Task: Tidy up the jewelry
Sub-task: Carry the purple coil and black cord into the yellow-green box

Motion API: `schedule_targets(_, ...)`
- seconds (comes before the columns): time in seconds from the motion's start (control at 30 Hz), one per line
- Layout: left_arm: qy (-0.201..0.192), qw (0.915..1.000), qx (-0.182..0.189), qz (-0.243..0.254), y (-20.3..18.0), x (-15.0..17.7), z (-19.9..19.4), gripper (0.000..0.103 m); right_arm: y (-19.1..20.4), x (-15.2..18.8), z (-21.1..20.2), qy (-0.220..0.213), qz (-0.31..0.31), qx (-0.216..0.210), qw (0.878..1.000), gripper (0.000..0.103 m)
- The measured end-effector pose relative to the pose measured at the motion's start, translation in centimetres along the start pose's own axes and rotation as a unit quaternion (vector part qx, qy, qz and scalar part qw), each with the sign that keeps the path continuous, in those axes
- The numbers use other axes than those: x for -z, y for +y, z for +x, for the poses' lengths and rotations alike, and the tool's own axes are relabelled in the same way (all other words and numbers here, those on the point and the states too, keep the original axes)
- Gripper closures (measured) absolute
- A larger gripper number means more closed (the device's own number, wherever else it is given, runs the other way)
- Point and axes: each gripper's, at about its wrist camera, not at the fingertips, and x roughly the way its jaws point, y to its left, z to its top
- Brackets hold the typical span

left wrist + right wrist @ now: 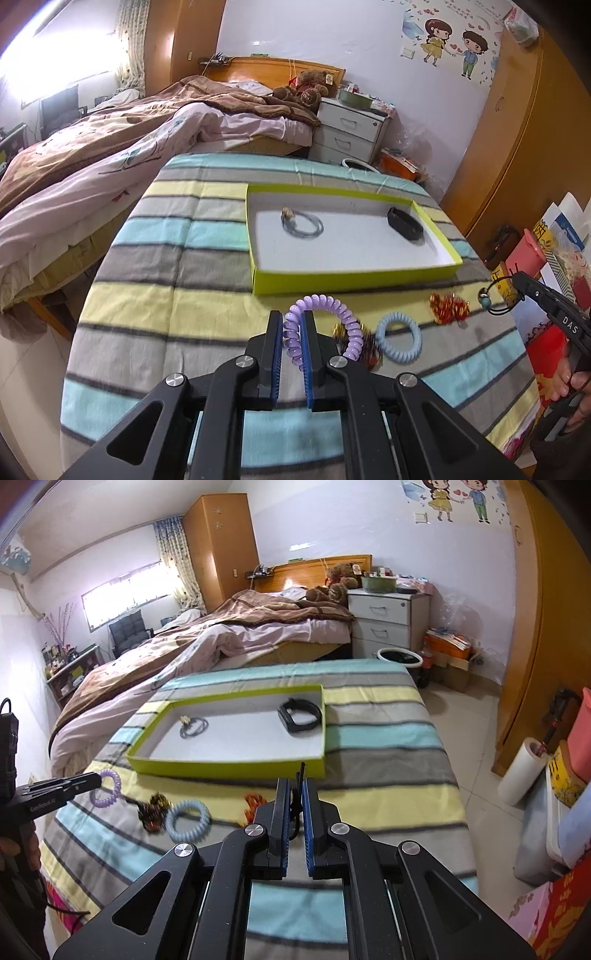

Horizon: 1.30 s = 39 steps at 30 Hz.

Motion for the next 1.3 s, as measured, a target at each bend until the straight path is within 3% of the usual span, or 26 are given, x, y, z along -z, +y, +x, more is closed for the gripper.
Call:
schedule_targets(0.23, 0.0, 0.9999, 0.005, 0.009, -0.3, -3.2, 2.0, 0.094, 1.3, -3.2, 2.4, 0.002, -0.016, -0.014, 1.0, 0.096)
schedule_targets(0.57, 0.019, 0.9997, 0.011, 0.006, -0.3, -6.6, 6.3, 0.094, 1.7, -6.6, 8.7, 0.042, -0.018, -0.021, 0.999, 0.096)
schedule_targets(0.83, 0.039, 0.9991, 0.014, 0.001, 0.3, -7.9, 9.6, 0.094, 2.6, -8.4, 12.8, 0.065, -0.028, -0.024, 0.997, 0.096)
schedule_targets(1.3, 0.074, 0.9971, -0.014, -0.007, 1.5, -8.0, 13.5, 0.094, 2.8, -9.3, 18.0, 0.096, -0.004, -0.041, 0.995, 0.096)
